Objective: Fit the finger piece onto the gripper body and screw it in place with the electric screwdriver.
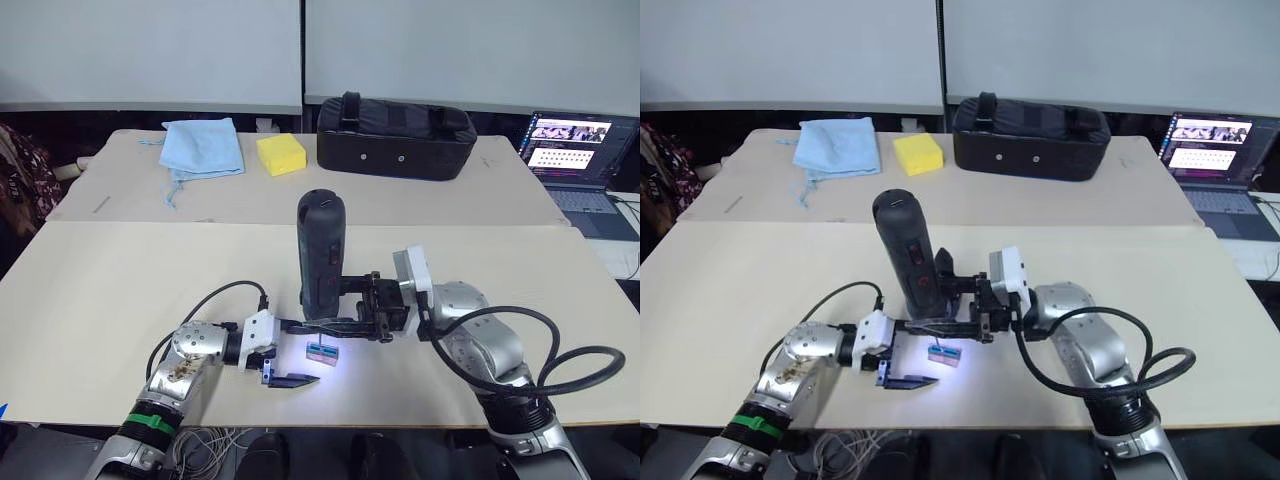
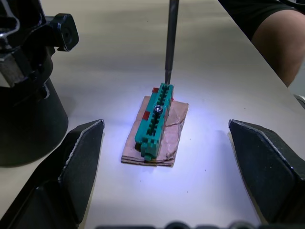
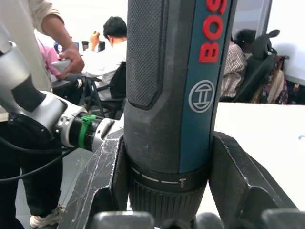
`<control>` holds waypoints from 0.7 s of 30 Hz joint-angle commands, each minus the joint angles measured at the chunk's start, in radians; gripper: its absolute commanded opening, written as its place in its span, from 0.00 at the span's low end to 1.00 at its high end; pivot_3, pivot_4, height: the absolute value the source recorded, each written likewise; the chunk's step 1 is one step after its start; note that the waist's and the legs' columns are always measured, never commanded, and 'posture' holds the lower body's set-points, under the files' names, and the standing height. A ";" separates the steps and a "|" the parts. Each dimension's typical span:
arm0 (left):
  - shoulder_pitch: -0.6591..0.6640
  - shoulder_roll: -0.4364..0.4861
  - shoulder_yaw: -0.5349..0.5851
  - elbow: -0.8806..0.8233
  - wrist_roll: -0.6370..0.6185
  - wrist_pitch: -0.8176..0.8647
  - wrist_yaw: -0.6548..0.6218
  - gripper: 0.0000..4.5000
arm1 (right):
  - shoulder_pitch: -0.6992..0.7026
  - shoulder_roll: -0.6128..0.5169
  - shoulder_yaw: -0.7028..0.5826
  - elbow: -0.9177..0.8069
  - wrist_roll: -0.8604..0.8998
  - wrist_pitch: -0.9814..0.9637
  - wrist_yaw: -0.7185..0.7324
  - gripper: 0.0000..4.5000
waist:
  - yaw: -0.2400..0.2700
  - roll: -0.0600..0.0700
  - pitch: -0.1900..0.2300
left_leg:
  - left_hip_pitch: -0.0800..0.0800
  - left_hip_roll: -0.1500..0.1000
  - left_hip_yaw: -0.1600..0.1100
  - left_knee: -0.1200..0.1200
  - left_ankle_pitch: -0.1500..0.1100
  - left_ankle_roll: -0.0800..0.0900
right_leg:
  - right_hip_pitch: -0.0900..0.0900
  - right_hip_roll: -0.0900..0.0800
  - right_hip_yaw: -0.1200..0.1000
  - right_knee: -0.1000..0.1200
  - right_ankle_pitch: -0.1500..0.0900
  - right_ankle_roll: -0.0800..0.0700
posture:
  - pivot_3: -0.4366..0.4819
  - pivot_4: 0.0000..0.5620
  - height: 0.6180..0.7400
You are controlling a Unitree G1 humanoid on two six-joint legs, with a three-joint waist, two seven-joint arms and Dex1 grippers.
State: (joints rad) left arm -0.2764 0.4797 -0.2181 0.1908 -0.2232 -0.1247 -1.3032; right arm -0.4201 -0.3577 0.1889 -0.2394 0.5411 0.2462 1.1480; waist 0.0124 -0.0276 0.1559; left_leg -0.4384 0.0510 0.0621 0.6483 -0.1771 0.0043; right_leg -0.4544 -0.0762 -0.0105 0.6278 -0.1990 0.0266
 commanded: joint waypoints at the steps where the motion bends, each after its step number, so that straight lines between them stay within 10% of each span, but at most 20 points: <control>1: -0.001 -0.010 -0.026 0.008 0.011 0.007 0.007 0.98 | -0.030 0.013 -0.020 -0.016 0.009 -0.038 -0.003 0.43 | 0.000 0.000 0.000 | 0.000 0.000 0.000 0.000 0.000 0.000 | 0.000 0.000 0.000 0.000 0.000 0.000 | 0.48 0.27 1.00; 21: 0.016 0.012 -0.017 -0.013 0.008 0.028 0.017 0.98 | -0.024 0.021 -0.010 0.017 -0.022 -0.062 0.026 0.43 | -0.001 0.000 0.000 | 0.000 0.000 0.000 0.002 0.000 0.000 | 0.001 0.000 0.000 0.002 0.000 0.000 | 0.48 0.27 1.00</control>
State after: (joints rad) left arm -0.2692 0.4850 -0.2198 0.1802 -0.2178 -0.1112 -1.2859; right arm -0.4296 -0.3451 0.1892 -0.1960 0.4981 0.2184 1.1733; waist 0.0116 -0.0276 0.1558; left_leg -0.4381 0.0510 0.0616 0.6505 -0.1771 0.0043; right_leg -0.4538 -0.0760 -0.0105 0.6298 -0.1987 0.0271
